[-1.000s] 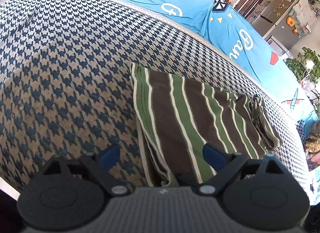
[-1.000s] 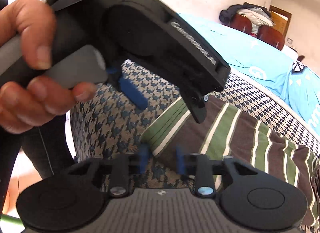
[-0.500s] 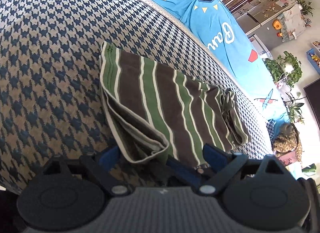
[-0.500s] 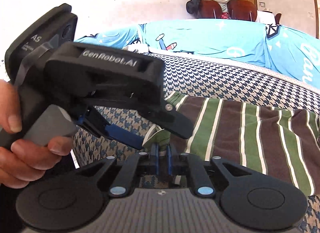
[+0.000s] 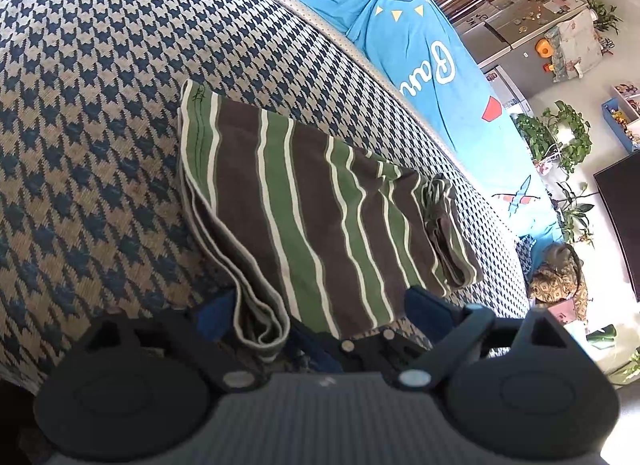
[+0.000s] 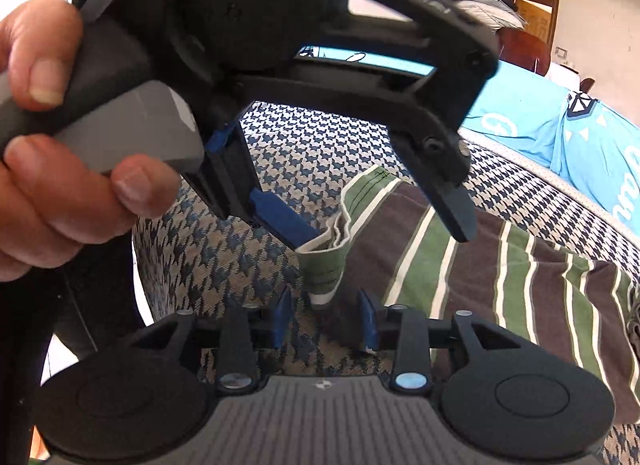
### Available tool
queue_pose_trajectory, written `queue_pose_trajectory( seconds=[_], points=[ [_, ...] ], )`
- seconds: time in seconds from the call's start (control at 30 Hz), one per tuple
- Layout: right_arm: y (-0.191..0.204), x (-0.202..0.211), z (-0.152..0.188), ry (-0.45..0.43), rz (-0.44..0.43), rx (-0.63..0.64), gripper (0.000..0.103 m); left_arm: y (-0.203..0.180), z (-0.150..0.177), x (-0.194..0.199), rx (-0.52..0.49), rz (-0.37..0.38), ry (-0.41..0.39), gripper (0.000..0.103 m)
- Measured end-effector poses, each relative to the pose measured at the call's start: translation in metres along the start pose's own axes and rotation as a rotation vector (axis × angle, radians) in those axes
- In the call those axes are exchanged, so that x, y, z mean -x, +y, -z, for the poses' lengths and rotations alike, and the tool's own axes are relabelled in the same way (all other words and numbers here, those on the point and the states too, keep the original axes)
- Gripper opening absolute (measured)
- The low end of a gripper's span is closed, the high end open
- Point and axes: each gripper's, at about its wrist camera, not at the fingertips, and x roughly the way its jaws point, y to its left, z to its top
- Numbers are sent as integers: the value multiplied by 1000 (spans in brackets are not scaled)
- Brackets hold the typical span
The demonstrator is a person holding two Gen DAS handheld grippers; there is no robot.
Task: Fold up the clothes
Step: 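Grasp the folded shirt edge with the right gripper and lift it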
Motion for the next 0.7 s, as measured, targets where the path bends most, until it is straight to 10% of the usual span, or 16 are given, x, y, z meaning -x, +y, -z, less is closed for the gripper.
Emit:
queue_pose_trajectory(
  seconds=[0.2,0.3,0.7],
  points=[
    [-2,-21,-5,-14,63,68,35,-2,-5,1,-13,-3,5,93],
    [-12,-24,-10,-9,67,48,8,1,-9,3,-18,-25,-3,94],
    [-29,5,-12,-75,95,-68,6,27,-65,-25,57,-96,-45,96]
  ],
)
